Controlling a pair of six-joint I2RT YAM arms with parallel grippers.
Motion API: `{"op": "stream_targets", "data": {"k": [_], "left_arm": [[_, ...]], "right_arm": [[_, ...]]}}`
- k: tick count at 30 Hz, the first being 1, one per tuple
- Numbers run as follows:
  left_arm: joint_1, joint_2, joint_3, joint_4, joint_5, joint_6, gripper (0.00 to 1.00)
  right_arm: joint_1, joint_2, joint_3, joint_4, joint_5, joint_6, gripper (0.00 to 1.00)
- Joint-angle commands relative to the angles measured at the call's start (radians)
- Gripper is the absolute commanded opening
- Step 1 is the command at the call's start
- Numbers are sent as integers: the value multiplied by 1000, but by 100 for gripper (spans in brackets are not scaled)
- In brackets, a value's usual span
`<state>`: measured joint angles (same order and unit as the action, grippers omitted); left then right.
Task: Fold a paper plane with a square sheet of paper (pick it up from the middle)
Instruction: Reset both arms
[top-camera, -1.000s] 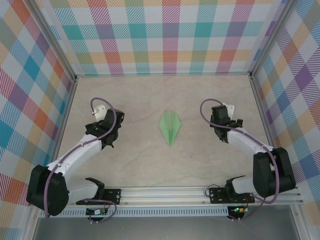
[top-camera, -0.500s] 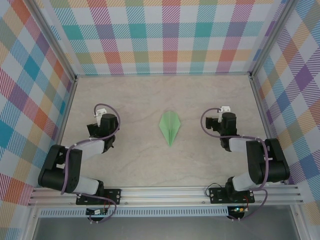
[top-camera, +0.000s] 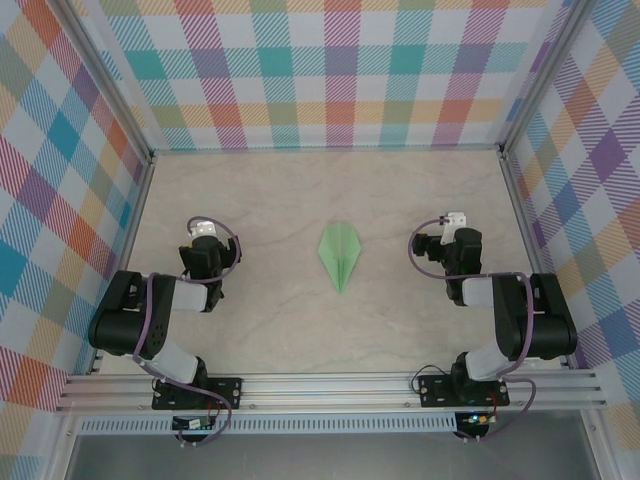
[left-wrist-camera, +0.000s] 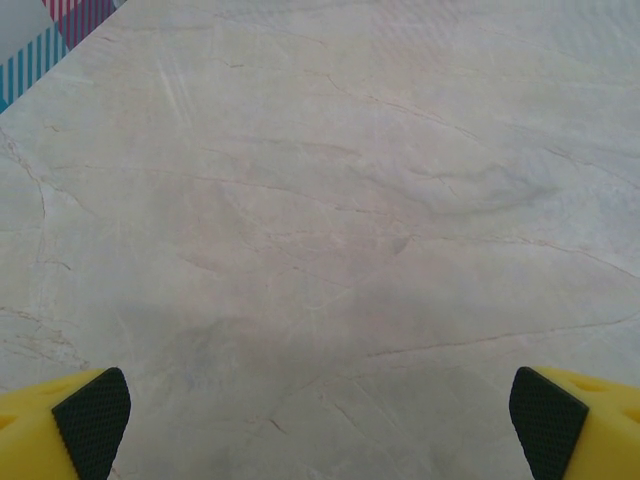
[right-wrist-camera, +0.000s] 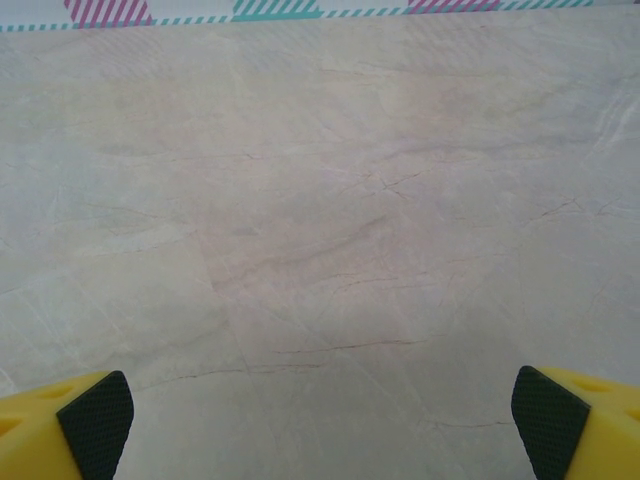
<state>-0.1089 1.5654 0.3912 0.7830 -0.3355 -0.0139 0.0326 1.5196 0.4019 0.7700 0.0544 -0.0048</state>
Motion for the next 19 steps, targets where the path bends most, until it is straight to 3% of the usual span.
{"op": "stream_targets", "data": {"k": [1, 19], "left_arm": [[11, -2, 5, 67, 40, -5, 100], [7, -5, 5, 62, 38, -3, 100]], "right_arm": [[-5, 5, 3, 52, 35, 30, 100], [-3, 5, 5, 47, 32, 30, 100]]}}
